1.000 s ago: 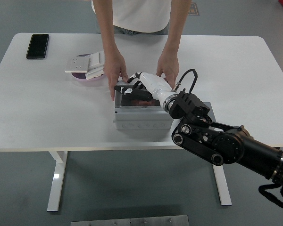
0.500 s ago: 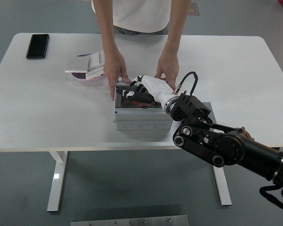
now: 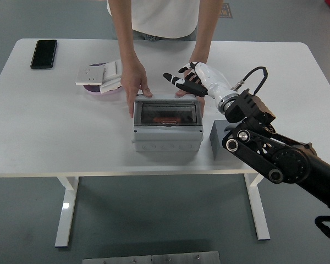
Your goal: Fetch the battery,place it into the box,close the lid of the box
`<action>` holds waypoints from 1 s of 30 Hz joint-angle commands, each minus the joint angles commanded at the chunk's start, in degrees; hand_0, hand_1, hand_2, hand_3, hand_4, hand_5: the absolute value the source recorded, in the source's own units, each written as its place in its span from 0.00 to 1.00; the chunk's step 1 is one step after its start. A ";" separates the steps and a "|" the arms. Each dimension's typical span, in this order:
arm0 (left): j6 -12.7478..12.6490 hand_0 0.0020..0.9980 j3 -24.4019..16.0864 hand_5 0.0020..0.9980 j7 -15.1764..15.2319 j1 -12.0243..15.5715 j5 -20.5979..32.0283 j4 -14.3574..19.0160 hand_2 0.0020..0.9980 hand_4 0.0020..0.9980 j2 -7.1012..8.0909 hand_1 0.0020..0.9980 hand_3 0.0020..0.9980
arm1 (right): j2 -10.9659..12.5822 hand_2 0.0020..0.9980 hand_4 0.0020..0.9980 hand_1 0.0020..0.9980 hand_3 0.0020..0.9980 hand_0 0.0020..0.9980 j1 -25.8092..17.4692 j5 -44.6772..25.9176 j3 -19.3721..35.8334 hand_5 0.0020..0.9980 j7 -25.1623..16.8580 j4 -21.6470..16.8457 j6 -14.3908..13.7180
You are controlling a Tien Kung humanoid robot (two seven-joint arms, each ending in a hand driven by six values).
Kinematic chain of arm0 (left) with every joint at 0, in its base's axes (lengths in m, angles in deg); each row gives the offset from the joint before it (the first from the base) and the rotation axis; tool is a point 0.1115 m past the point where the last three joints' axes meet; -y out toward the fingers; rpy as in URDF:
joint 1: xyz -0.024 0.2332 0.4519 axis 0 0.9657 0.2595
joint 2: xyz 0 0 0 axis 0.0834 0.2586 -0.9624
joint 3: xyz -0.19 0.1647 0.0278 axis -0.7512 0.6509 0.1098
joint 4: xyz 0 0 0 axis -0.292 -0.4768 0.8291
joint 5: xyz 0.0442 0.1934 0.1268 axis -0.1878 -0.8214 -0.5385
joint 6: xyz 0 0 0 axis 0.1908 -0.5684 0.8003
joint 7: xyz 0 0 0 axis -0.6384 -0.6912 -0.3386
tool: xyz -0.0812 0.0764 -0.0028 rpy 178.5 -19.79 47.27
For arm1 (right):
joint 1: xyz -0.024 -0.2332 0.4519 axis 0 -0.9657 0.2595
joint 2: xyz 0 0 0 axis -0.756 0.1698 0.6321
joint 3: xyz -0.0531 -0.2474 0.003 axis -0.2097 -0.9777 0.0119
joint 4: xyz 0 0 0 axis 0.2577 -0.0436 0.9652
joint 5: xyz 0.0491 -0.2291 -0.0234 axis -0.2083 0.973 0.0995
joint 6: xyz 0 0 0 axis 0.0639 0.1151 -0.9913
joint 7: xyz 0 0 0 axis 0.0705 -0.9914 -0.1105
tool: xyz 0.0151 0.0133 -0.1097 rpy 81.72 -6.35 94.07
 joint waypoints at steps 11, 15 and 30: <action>-0.20 0.62 0.81 0.00 0.49 0.35 1.33 0.01 0.58 0.34 -0.14 0.74 0.49 | 0.28 0.61 0.97 0.62 0.71 0.59 -5.94 -8.99 13.13 1.00 -10.66 -0.12 -5.99; -0.28 0.62 1.02 0.00 0.68 0.56 1.72 0.00 0.58 0.34 -0.24 0.74 0.49 | -0.90 0.58 0.97 0.59 0.70 0.54 -8.46 -16.12 17.91 1.00 -16.69 1.74 -6.73; -0.36 0.62 1.57 0.00 1.07 0.88 2.63 -0.02 0.58 0.34 -0.57 0.74 0.49 | -1.99 0.57 0.96 0.58 0.66 0.58 -15.52 -40.18 27.46 1.00 -32.23 2.22 0.95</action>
